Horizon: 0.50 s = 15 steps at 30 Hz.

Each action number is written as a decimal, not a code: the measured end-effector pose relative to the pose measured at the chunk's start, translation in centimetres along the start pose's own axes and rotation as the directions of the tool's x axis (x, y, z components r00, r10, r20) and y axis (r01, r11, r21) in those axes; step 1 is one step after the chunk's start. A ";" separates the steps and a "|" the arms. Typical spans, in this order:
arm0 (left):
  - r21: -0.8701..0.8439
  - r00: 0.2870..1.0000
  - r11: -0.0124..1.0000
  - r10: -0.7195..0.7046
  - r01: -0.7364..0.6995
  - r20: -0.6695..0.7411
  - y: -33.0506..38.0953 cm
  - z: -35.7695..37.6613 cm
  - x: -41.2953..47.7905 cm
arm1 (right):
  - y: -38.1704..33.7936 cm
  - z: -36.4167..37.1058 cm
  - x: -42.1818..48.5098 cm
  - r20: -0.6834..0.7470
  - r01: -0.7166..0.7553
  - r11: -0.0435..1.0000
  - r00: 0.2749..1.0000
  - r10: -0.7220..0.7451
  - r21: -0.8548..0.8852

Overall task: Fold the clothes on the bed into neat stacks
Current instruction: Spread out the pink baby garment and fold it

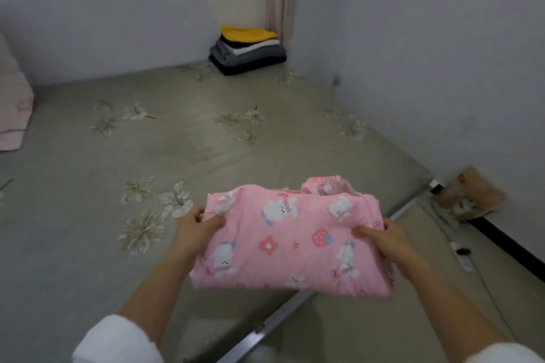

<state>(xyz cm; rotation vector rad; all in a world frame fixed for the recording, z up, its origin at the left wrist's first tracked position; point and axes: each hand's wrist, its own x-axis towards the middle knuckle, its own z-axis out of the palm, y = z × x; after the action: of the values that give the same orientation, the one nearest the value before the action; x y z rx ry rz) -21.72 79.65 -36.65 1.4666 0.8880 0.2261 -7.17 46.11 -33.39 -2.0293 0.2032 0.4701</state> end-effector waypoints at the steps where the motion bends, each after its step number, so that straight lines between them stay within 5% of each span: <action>1: 0.008 1.000 1.000 0.005 -0.005 0.020 0.3 2.1 -0.4 | 0.5 -2.2 0.4 -0.013 0.010 1.000 1.000 -0.010 0.004; 15: 0.044 0.970 0.997 0.054 -0.066 0.235 9.0 24.8 0.4 | 4.0 -21.7 7.0 -0.138 0.048 0.990 0.990 -0.029 0.132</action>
<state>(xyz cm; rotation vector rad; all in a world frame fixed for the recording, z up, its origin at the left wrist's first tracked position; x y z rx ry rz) -2.26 62.38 -32.02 1.5336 0.6632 0.0728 3.09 25.62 -30.28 -1.9298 0.2712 0.2860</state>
